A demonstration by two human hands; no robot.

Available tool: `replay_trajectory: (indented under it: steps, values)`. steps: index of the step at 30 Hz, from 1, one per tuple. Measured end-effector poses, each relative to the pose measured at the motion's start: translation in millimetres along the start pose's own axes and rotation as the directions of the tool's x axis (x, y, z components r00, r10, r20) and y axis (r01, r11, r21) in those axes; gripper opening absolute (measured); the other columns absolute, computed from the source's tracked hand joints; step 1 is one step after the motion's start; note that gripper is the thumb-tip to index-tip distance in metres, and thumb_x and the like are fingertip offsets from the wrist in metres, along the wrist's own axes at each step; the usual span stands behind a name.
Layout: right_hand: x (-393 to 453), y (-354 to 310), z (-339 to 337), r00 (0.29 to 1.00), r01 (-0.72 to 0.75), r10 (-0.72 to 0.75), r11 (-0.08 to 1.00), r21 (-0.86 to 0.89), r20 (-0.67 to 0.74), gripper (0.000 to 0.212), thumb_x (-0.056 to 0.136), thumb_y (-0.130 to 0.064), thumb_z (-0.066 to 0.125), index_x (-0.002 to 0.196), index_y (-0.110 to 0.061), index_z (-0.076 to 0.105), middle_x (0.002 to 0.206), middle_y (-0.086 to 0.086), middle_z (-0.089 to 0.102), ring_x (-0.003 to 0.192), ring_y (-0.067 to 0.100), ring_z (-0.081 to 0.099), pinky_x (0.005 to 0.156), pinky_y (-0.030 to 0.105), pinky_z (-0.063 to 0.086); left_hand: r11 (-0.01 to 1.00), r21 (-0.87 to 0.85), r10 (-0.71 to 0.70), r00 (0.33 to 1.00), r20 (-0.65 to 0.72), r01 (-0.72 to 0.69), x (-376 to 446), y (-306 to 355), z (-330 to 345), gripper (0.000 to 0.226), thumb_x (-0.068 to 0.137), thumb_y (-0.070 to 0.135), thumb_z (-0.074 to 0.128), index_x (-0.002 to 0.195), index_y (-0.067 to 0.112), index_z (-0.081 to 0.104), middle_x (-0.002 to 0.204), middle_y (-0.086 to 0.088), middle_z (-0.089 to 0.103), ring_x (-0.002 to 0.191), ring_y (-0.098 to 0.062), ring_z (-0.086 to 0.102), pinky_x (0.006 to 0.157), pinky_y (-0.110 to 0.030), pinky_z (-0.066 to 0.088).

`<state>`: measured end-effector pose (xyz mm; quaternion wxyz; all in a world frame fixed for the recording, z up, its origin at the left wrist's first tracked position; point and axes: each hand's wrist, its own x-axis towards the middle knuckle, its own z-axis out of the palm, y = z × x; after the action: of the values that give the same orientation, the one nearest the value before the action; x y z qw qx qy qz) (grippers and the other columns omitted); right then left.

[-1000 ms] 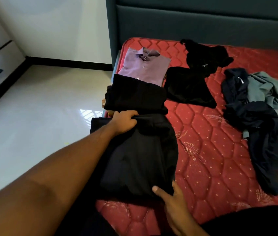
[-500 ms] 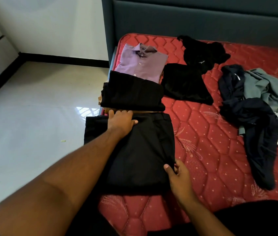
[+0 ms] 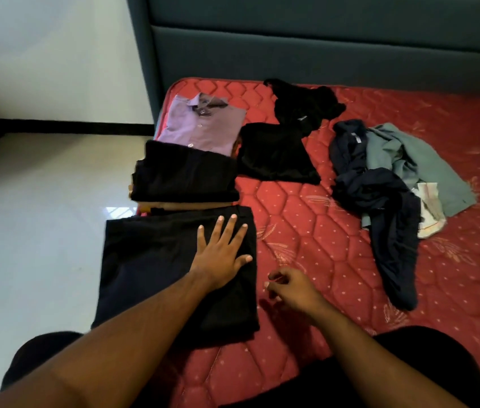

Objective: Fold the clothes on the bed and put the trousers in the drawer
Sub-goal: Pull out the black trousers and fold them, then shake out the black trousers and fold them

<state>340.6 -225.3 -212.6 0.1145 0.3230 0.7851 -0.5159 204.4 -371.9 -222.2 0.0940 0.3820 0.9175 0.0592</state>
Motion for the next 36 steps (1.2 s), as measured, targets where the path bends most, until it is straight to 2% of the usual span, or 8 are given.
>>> replay_trajectory:
  steps: [10, 16, 19, 22, 25, 28, 31, 36]
  values:
    - [62, 69, -194, 0.830, -0.187, -0.068, 0.901, -0.392, -0.554, 0.046, 0.081, -0.029, 0.071, 0.125, -0.018, 0.061, 0.140, 0.016, 0.045, 0.127, 0.035, 0.045, 0.102, 0.040, 0.040, 0.936, -0.331, 0.173, 0.974, 0.147, -0.117, 122, 123, 9, 0.086, 0.093, 0.061, 0.040, 0.146, 0.039, -0.022, 0.164, -0.005, 0.012, 0.149, -0.022, 0.018, 0.116, -0.054, 0.022]
    - [82, 147, -219, 0.622, -0.136, 0.343, 0.933, 0.335, -0.704, 0.070, 0.067, -0.015, 0.077, 0.132, -0.025, 0.053, 0.115, 0.013, 0.066, 0.100, 0.030, 0.065, 0.086, 0.041, 0.054, 0.984, -0.137, 0.145, 0.952, 0.271, -0.111, 166, 163, 39, 0.086, 0.090, 0.062, 0.047, 0.153, 0.042, -0.009, 0.159, -0.001, 0.025, 0.139, -0.036, 0.031, 0.110, -0.054, 0.030]
    - [74, 122, -201, 0.720, 0.118, 0.401, 0.734, 0.669, -0.567, 0.050, 0.068, 0.017, 0.072, 0.111, -0.006, 0.059, 0.099, 0.013, 0.069, 0.072, 0.019, 0.067, 0.059, 0.025, 0.056, 0.996, -0.067, 0.073, 0.955, 0.286, -0.055, 168, 172, 36, 0.083, 0.090, 0.056, 0.052, 0.154, 0.042, 0.000, 0.150, -0.004, 0.034, 0.132, -0.039, 0.034, 0.107, -0.054, 0.031]
    - [59, 98, -189, 0.794, 0.177, 0.020, 0.949, 0.261, -0.608, 0.030, 0.071, 0.012, 0.072, 0.094, -0.006, 0.066, 0.086, 0.005, 0.067, 0.072, 0.018, 0.064, 0.063, 0.023, 0.051, 0.830, -0.543, 0.197, 0.978, 0.070, -0.128, 170, 174, 20, 0.082, 0.091, 0.018, 0.058, 0.154, 0.037, 0.008, 0.152, -0.012, 0.034, 0.137, -0.037, 0.036, 0.113, -0.036, 0.030]
    - [31, 72, -165, 0.872, 0.317, -0.481, 0.700, -0.640, -0.095, 0.028, 0.071, -0.006, 0.067, 0.099, -0.013, 0.068, 0.092, 0.010, 0.067, 0.086, 0.033, 0.065, 0.073, 0.040, 0.052, 0.836, -0.142, 0.453, 0.812, -0.368, -0.531, 156, 169, -14, 0.103, 0.069, -0.002, 0.052, 0.154, 0.039, 0.011, 0.161, -0.014, 0.015, 0.142, -0.040, 0.029, 0.112, -0.047, 0.031]
    - [-5, 54, -121, 0.898, 0.406, -0.352, 0.435, -0.804, 0.263, 0.045, 0.089, -0.013, 0.051, 0.131, -0.028, 0.052, 0.117, 0.009, 0.058, 0.107, 0.033, 0.058, 0.088, 0.043, 0.047, 0.619, 0.425, 0.757, 0.647, -0.096, -0.661, 120, 149, -35, 0.076, 0.076, 0.011, 0.034, 0.143, 0.047, 0.039, 0.162, -0.004, 0.019, 0.144, -0.041, 0.026, 0.108, -0.064, 0.026]
    - [-26, 57, -94, 0.924, 0.370, -0.270, 0.457, -0.809, 0.270, 0.057, 0.095, -0.010, 0.040, 0.147, -0.032, 0.029, 0.132, 0.007, 0.047, 0.117, 0.033, 0.049, 0.090, 0.043, 0.046, 0.674, 0.397, 0.443, 0.771, 0.457, -0.623, 89, 121, -31, 0.043, 0.095, 0.022, 0.044, 0.132, 0.039, 0.055, 0.163, 0.000, 0.013, 0.147, -0.038, 0.015, 0.110, -0.070, 0.010]
    - [-60, 62, -63, 0.888, 0.429, -0.364, 0.438, -0.790, 0.280, 0.057, 0.091, -0.010, 0.032, 0.144, -0.031, 0.027, 0.143, -0.002, 0.033, 0.106, 0.032, 0.056, 0.076, 0.043, 0.051, 0.951, -0.117, 0.297, 0.951, 0.091, -0.286, 32, 118, -19, 0.028, 0.092, 0.042, 0.054, 0.107, 0.020, 0.064, 0.113, -0.003, 0.053, 0.111, -0.025, 0.055, 0.093, -0.036, 0.042]
